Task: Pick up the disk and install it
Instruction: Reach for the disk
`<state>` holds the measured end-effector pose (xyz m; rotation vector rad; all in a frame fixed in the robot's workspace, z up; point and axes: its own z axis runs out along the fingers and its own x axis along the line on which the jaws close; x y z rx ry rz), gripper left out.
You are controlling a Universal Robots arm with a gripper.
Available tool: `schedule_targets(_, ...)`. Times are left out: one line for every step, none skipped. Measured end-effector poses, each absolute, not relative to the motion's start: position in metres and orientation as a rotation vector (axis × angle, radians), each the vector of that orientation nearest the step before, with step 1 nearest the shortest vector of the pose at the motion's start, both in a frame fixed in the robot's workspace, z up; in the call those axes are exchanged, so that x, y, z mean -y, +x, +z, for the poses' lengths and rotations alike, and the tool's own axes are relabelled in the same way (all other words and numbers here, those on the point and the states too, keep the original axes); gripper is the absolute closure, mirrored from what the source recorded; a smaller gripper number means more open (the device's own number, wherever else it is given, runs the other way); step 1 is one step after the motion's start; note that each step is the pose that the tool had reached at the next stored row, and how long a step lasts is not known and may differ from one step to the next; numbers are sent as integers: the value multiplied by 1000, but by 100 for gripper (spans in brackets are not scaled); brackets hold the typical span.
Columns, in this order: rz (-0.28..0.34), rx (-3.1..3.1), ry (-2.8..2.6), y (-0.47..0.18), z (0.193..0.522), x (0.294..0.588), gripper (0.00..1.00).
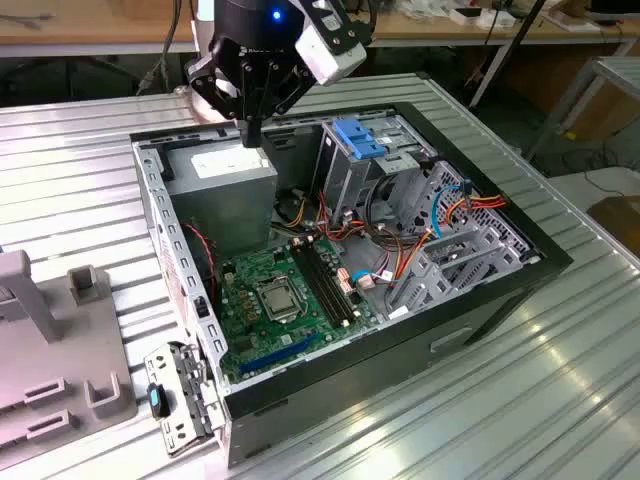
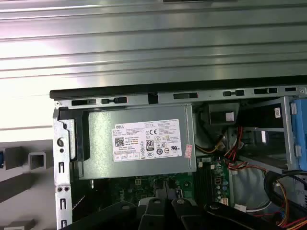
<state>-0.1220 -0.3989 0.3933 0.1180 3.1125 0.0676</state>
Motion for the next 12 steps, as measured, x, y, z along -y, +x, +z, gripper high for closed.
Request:
schedule_targets(68,-3112,118,-122,393,399,89)
schedule_targets(68,-3112,118,-122,393,399,89)
schedule_targets(68,-3112,118,-123,393,399,89)
schedule_targets(68,-3112,118,-124,393,399,89)
schedule_targets(68,-3112,118,-124,393,399,89)
schedule_targets(68,-3112,118,-124,393,399,89)
schedule_targets(68,-3112,118,-125,393,399,89)
schedule_targets(68,-3113,118,-125,393,399,89)
schedule_targets(68,-3113,118,-126,393,399,89)
schedule_targets(68,-3112,118,-126,393,399,89)
schedule_targets(68,-3113,118,-127,393,399,89)
schedule_targets(68,-3112,118,-128,393,399,89)
